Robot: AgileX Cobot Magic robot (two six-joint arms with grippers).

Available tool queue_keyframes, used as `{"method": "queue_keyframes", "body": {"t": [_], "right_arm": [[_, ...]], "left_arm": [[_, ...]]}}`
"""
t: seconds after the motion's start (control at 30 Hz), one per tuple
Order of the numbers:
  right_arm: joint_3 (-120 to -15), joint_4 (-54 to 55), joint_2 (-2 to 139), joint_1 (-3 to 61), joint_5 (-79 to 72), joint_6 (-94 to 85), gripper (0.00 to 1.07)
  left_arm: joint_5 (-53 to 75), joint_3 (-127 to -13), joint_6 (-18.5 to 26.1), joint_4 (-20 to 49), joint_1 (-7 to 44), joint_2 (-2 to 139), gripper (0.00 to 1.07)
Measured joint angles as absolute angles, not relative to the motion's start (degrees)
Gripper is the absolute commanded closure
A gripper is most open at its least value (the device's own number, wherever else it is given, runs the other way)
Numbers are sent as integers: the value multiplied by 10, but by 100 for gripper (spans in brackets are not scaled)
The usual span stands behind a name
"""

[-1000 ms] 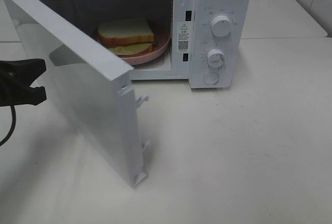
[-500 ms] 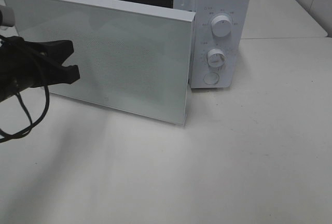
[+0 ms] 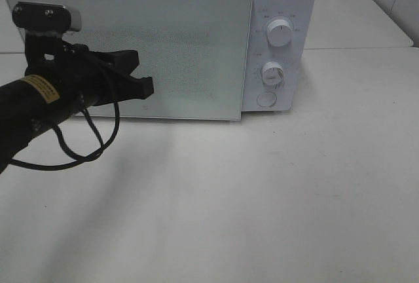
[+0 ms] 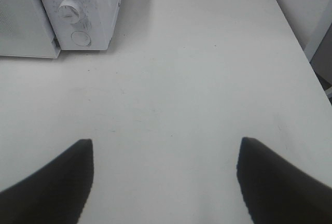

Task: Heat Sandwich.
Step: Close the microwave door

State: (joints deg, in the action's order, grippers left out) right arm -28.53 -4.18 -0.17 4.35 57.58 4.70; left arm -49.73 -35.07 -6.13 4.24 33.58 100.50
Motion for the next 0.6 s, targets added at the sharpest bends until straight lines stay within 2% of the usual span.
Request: {"method": "queue_keyframes", "body": {"t": [0.6], "right_arm": [[-285,-42,-2,44,575,47,33]], "left_arm": [[-470,-480,-60,47,347,1076,107]]}}
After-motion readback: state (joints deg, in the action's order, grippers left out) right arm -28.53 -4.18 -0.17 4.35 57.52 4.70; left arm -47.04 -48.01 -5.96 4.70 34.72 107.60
